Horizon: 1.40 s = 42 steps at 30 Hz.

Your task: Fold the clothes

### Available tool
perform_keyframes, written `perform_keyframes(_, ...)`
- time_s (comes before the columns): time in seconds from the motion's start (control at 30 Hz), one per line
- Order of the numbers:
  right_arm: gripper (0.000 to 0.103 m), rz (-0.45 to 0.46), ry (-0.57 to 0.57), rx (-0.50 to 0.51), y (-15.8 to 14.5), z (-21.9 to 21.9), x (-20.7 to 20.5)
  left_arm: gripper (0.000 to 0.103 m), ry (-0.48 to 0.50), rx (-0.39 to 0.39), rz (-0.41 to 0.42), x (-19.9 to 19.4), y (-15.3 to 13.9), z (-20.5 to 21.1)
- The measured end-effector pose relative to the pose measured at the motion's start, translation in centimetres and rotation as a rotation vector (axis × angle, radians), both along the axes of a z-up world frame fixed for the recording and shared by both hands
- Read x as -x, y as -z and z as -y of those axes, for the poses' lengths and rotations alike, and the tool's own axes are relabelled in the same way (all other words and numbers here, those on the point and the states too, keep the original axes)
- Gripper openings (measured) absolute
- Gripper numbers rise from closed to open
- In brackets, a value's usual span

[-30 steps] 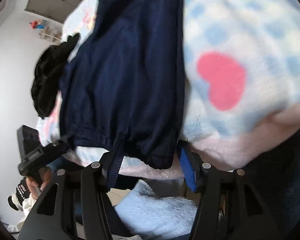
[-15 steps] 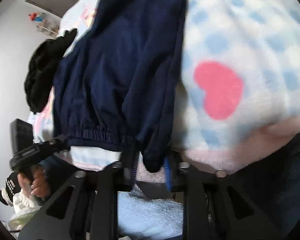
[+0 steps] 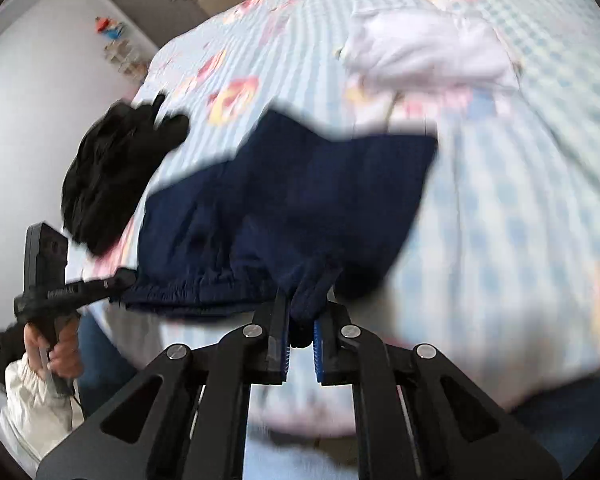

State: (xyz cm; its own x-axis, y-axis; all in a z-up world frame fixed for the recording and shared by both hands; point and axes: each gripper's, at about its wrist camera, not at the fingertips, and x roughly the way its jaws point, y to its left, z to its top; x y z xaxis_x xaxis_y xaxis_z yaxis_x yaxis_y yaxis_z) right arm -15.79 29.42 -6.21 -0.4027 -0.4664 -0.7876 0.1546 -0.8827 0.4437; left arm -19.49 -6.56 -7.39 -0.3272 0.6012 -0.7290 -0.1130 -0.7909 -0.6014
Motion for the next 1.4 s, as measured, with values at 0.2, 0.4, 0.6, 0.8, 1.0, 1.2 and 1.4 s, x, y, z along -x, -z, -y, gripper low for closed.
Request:
perform_keyframes(0.2,0.007,-0.379,0.032,0.072,-18.5,0.1,5.0,0.008,-0.006,-0.035,-0.402,2.9,-19.4,0.0)
perform_keyframes(0.4,0.008,-0.538,0.031,0.114,-24.8,0.2,0.2,0.009,-0.005,-0.026,-0.474,-1.5,-21.7,1.3)
perform_keyframes(0.6,0.009,-0.299,0.061,0.115,-13.0,-0.5,-3.9,0.009,0.021,0.033,-0.232,-3.4,-9.0,0.3)
perform_keyframes(0.8,0.010,0.035,0.106,0.058,3.1,0.3,-5.6,0.012,-0.026,0.065,0.151,-4.2,6.7,-0.1)
perform_keyframes(1.0,0.021,0.108,0.116,0.076,7.3,0.4,-6.0,0.048,-0.110,-0.075,0.123,-6.7,7.6,1.7)
perform_keyframes(1.2,0.033,0.066,0.145,0.113,6.1,-0.2,-5.5,0.040,-0.099,-0.045,0.106,-7.1,8.0,0.8)
perform_keyframes(1.4,0.007,0.084,0.130,0.134,5.9,0.5,-4.7,0.012,-0.069,-0.029,0.056,-7.8,6.6,0.8)
